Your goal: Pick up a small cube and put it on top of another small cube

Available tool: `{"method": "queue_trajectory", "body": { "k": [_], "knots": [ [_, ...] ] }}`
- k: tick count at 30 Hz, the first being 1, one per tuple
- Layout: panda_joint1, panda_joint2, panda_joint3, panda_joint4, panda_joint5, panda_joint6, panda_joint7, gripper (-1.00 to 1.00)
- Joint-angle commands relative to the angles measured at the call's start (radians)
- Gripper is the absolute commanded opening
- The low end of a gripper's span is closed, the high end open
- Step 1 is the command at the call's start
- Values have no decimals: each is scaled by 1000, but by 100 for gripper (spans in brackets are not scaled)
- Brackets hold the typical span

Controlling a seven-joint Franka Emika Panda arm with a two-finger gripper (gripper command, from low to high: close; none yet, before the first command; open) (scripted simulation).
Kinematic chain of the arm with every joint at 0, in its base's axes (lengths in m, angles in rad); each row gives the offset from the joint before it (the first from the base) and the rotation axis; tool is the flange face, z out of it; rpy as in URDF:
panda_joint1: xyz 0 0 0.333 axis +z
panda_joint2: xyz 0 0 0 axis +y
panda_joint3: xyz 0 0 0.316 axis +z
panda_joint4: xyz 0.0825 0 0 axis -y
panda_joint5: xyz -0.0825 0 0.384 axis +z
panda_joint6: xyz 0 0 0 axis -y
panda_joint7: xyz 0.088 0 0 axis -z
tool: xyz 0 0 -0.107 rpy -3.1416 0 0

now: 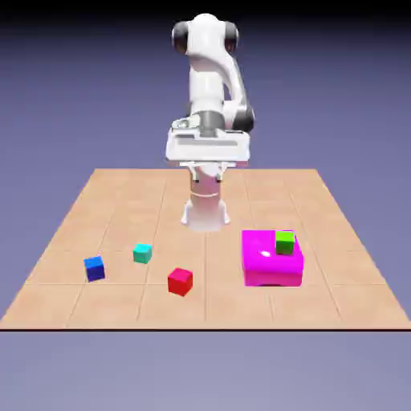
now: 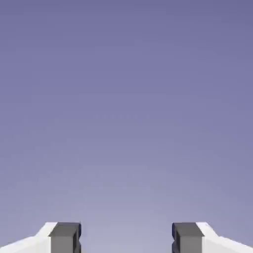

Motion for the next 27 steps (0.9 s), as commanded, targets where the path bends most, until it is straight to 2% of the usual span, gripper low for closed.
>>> {"method": "queue_trajectory", "body": {
  "k": [1, 23, 25, 27],
  "knots": [
    [-13, 36, -11, 16, -5, -41, -7, 0],
    [-303, 833, -258, 358, -120, -938, -152, 0],
    [-304, 836, -259, 360, -121, -941, -152, 0],
    [-314, 892, -255, 328, -117, -854, -154, 0]
  ]
}}
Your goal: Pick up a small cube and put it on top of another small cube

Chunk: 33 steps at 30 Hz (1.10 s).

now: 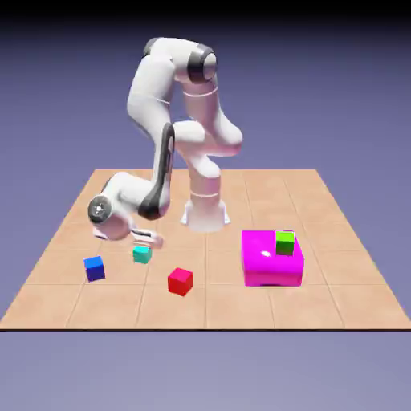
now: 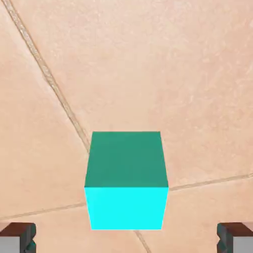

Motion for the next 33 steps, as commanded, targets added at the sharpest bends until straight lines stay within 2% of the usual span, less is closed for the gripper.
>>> {"method": "queue_trajectory", "body": {
  "k": [1, 3, 4, 10, 25, 30, 31, 33],
  "knots": [
    [-5, 28, 2, -16, 2, 44, -1, 0],
    [-12, 64, 5, -36, 4, 100, -2, 0],
    [-12, 64, 5, -36, 4, 100, -2, -100],
    [34, -43, -30, 47, -2, -89, -24, -100],
    [524, 222, -571, 379, 36, -142, -577, -100],
    [463, 306, -522, 303, 72, 19, -587, -100],
    [463, 306, -522, 303, 72, 19, -587, 100],
    [479, 283, -535, 324, 62, -24, -584, 100]
  ]
}}
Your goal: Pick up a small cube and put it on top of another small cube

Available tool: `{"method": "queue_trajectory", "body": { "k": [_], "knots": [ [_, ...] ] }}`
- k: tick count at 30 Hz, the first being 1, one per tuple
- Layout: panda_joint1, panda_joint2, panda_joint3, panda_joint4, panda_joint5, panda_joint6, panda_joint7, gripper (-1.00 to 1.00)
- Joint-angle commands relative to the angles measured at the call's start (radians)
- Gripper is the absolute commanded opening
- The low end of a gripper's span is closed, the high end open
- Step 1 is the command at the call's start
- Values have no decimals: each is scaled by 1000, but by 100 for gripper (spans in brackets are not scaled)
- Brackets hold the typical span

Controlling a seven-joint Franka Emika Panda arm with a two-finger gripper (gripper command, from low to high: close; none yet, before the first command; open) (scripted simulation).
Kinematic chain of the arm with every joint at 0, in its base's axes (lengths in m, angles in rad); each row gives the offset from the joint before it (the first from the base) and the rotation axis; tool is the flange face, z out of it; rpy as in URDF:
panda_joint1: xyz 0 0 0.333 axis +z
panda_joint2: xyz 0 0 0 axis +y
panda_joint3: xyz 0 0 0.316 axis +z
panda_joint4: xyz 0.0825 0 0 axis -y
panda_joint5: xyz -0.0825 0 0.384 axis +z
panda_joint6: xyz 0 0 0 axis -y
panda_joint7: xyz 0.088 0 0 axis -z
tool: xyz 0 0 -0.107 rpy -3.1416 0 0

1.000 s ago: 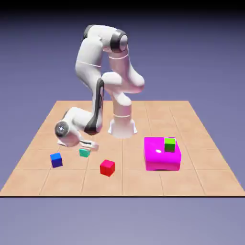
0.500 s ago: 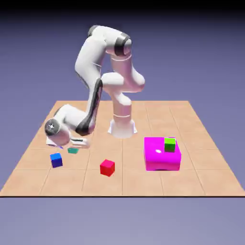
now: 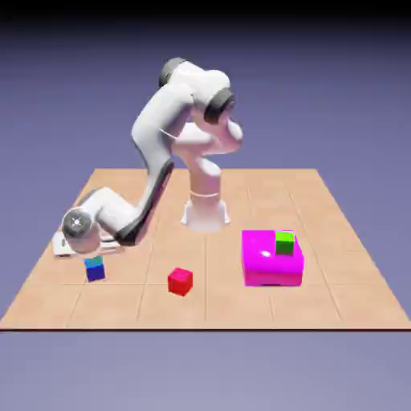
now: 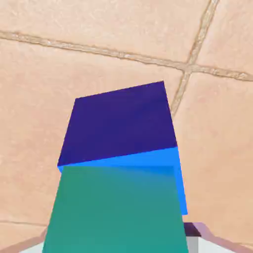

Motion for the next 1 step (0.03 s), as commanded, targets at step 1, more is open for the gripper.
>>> {"method": "queue_trajectory", "body": {
  "k": [1],
  "knots": [
    [17, -23, -13, 21, -10, -44, 3, 100]
  ]
}}
